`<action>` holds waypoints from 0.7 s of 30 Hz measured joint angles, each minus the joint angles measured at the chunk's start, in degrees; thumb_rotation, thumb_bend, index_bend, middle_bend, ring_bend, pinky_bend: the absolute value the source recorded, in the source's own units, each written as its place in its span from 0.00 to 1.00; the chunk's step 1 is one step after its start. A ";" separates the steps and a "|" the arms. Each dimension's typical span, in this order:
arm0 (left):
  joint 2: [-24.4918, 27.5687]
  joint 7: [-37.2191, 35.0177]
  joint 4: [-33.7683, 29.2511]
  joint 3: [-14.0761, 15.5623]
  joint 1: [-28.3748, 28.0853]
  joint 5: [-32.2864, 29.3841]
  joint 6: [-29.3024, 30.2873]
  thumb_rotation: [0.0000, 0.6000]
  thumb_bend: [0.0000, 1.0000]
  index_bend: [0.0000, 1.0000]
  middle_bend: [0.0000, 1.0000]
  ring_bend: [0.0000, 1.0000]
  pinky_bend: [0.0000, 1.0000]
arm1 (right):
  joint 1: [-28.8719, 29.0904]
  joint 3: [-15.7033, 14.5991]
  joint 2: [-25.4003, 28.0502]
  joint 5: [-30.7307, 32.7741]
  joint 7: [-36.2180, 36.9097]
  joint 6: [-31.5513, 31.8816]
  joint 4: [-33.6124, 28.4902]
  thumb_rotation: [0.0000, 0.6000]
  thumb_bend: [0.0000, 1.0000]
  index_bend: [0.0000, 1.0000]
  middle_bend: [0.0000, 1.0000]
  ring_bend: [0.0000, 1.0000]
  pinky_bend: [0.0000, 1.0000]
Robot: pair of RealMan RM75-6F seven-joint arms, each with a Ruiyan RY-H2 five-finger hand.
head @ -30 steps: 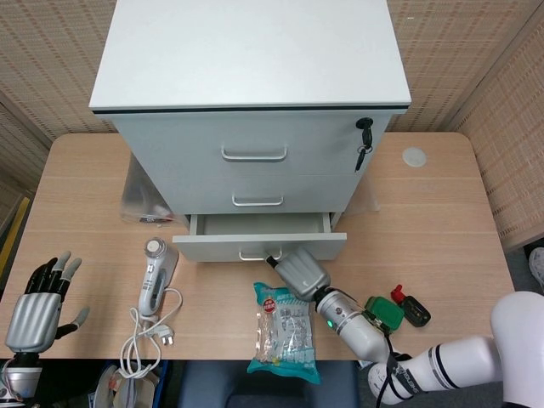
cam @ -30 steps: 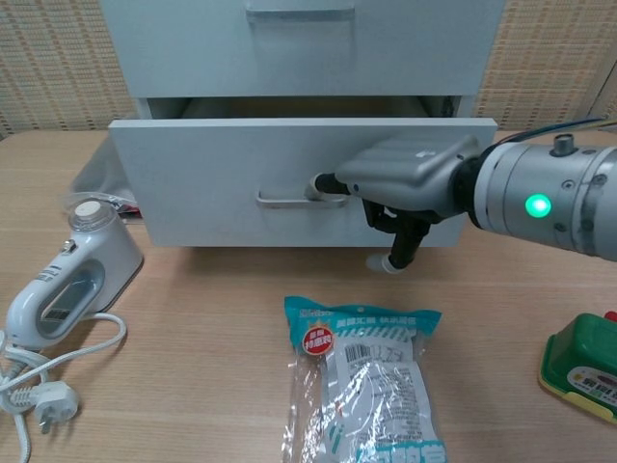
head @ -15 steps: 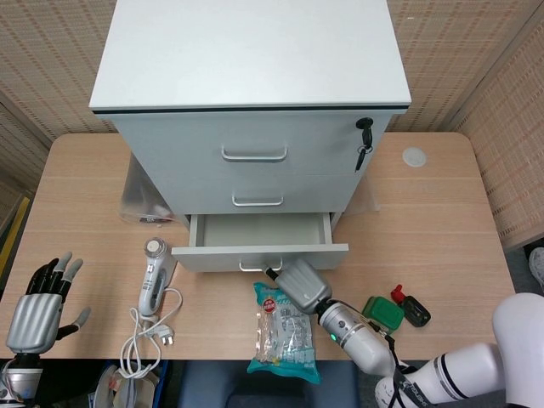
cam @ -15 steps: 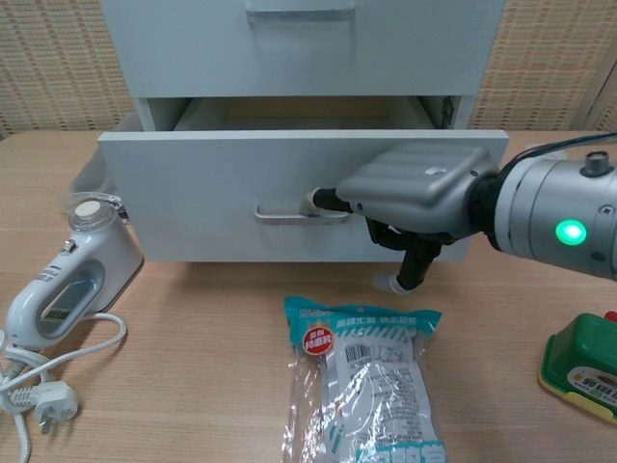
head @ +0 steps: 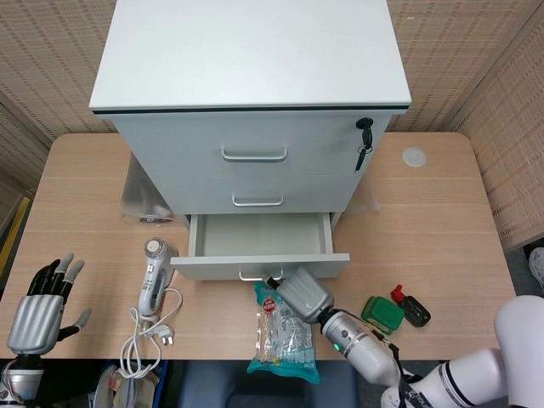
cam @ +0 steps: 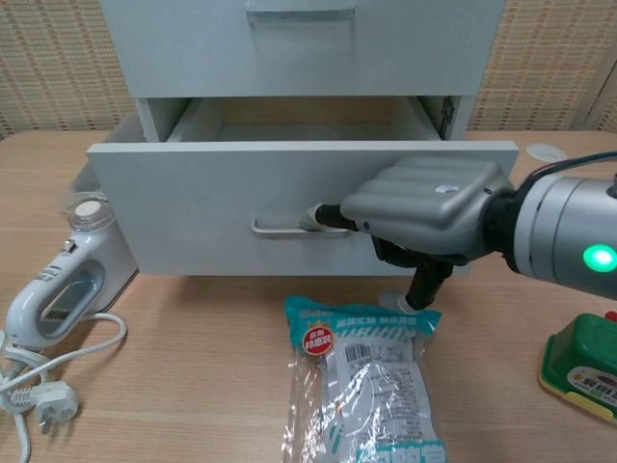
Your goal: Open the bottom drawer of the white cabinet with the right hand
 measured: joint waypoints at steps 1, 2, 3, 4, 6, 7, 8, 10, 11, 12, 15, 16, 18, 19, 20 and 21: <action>-0.01 -0.02 0.04 0.02 0.01 0.00 0.00 1.00 0.25 0.09 0.00 0.00 0.10 | -0.10 -0.18 0.02 -0.22 -0.10 0.06 -0.21 1.00 0.29 0.08 0.90 1.00 0.81; -0.02 -0.04 0.08 0.02 0.03 0.02 0.03 1.00 0.25 0.09 0.00 0.00 0.10 | -0.20 -0.36 0.04 -0.46 -0.23 0.12 -0.47 1.00 0.29 0.08 0.90 1.00 0.81; -0.03 -0.08 0.09 0.02 0.04 0.04 0.06 1.00 0.25 0.09 0.00 0.00 0.10 | -0.27 -0.49 0.07 -0.62 -0.32 0.16 -0.67 1.00 0.29 0.08 0.90 1.00 0.81; -0.04 -0.14 0.12 0.02 0.06 0.06 0.10 1.00 0.25 0.09 0.00 0.00 0.10 | -0.34 -0.62 0.09 -0.79 -0.42 0.20 -0.89 1.00 0.29 0.08 0.90 1.00 0.81; -0.05 -0.17 0.17 0.02 0.08 0.09 0.13 1.00 0.25 0.09 0.00 0.00 0.10 | -0.52 -0.98 0.19 -1.39 -0.68 0.32 -1.51 1.00 0.29 0.08 0.90 1.00 0.81; -0.05 -0.19 0.19 0.04 0.08 0.12 0.13 1.00 0.25 0.09 0.00 0.00 0.10 | -0.62 -1.16 0.24 -1.68 -0.78 0.38 -1.82 1.00 0.29 0.08 0.90 1.00 0.81; -0.06 -0.21 0.21 0.05 0.08 0.14 0.14 1.00 0.25 0.09 0.00 0.00 0.10 | -0.76 -1.38 0.32 -2.11 -0.88 0.45 -2.24 1.00 0.29 0.08 0.90 1.00 0.81; -0.10 -0.26 0.27 0.06 0.07 0.18 0.13 1.00 0.25 0.09 0.00 0.00 0.10 | -0.99 -1.75 0.48 -2.77 -0.99 0.54 -2.84 1.00 0.29 0.08 0.90 1.00 0.81; -0.12 -0.27 0.29 0.06 0.07 0.19 0.13 1.00 0.25 0.09 0.00 0.00 0.10 | -1.15 -2.04 0.58 -3.15 -1.13 0.61 -3.17 1.00 0.29 0.08 0.90 1.00 0.81; -0.14 -0.28 0.29 0.06 0.07 0.20 0.11 1.00 0.25 0.09 0.00 0.00 0.10 | -1.26 -2.29 0.65 -3.43 -1.30 0.65 -3.38 1.00 0.29 0.08 0.90 1.00 0.81; -0.21 -0.30 0.31 0.10 0.05 0.29 0.10 1.00 0.25 0.09 0.00 0.00 0.10 | -1.70 -3.07 0.78 -4.28 -1.77 0.77 -4.07 1.00 0.29 0.08 0.90 1.00 0.81; -0.23 -0.31 0.32 0.11 0.05 0.33 0.10 1.00 0.25 0.09 0.00 0.00 0.10 | -1.83 -3.26 0.80 -4.53 -1.85 0.80 -4.24 1.00 0.29 0.08 0.90 1.00 0.81; -0.24 -0.30 0.34 0.15 0.05 0.38 0.09 1.00 0.25 0.09 0.00 0.00 0.10 | -2.18 -3.71 0.89 -5.24 -2.00 0.89 -4.69 1.00 0.29 0.08 0.90 1.00 0.81; -0.24 -0.28 0.34 0.16 0.05 0.40 0.10 1.00 0.25 0.09 0.00 0.00 0.10 | -2.32 -3.88 0.92 -5.54 -2.05 0.93 -4.87 1.00 0.29 0.08 0.90 1.00 0.81; -0.23 -0.28 0.33 0.15 0.05 0.41 0.11 1.00 0.25 0.09 0.00 0.00 0.10 | -2.50 -4.09 0.98 -5.99 -2.12 1.00 -5.10 1.00 0.29 0.08 0.90 1.00 0.81; -0.23 -0.29 0.32 0.14 0.05 0.43 0.14 1.00 0.25 0.09 0.00 0.00 0.10 | -2.65 -4.26 1.01 -6.35 -2.18 1.05 -5.26 1.00 0.29 0.08 0.90 1.00 0.81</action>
